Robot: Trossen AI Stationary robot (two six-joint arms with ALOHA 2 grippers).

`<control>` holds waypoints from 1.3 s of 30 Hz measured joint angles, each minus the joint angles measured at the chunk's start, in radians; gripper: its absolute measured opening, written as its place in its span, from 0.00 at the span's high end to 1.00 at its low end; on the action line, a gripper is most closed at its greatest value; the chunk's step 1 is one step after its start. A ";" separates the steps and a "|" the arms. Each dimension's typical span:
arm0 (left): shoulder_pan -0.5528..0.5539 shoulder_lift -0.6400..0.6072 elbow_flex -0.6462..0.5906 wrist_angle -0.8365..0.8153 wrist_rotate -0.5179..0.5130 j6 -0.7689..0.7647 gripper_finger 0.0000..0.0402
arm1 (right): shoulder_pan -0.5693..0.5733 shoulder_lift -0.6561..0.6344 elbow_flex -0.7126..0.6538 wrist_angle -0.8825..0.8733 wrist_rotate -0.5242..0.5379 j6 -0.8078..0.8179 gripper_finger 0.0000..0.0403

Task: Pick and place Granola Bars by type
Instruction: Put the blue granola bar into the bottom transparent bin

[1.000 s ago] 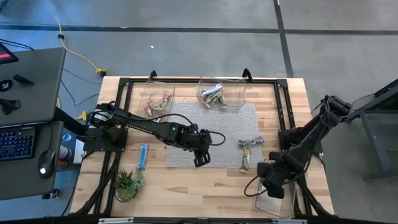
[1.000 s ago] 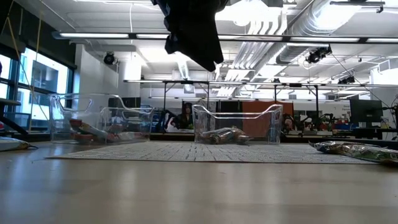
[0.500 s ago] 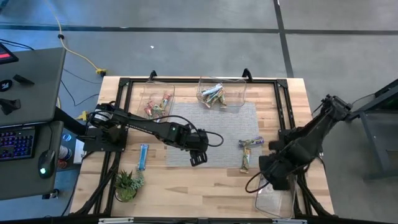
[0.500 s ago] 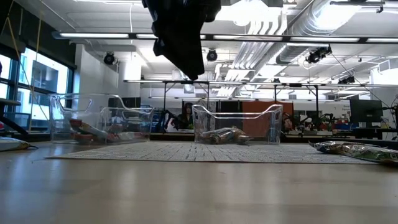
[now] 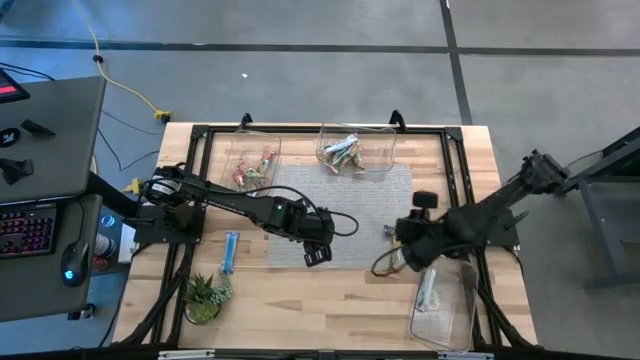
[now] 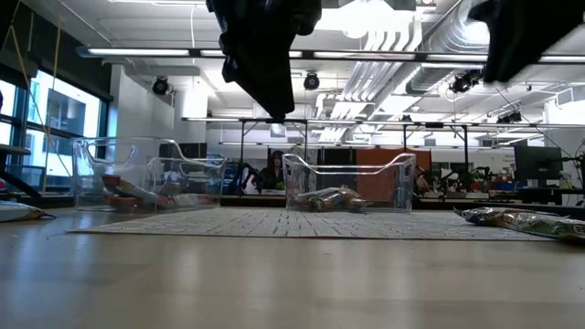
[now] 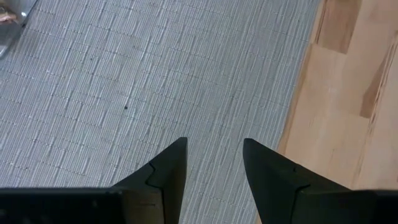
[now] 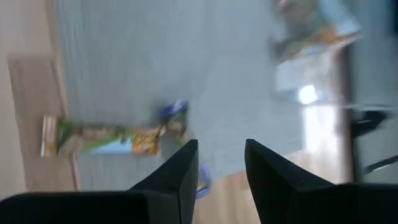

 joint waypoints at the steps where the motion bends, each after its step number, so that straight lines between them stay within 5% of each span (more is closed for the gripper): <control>1: 0.000 0.000 0.000 0.000 0.000 0.000 0.63 | -0.026 0.000 -0.038 0.042 -0.042 -0.037 0.71; 7: 0.000 0.000 0.000 0.004 0.000 0.000 0.63 | -0.173 0.001 -0.259 0.349 -0.224 -0.323 0.71; 14: 0.000 0.000 0.000 0.004 0.000 -0.016 0.63 | -0.356 0.001 -0.348 0.409 -0.446 -0.447 0.71; 25: 0.000 0.000 0.000 0.005 -0.012 -0.026 0.63 | -0.525 0.015 -0.359 0.441 -0.552 -0.489 0.72; 39: 0.000 0.000 0.000 0.005 -0.015 -0.026 0.63 | -0.542 0.248 -0.358 0.490 -0.573 -0.515 0.72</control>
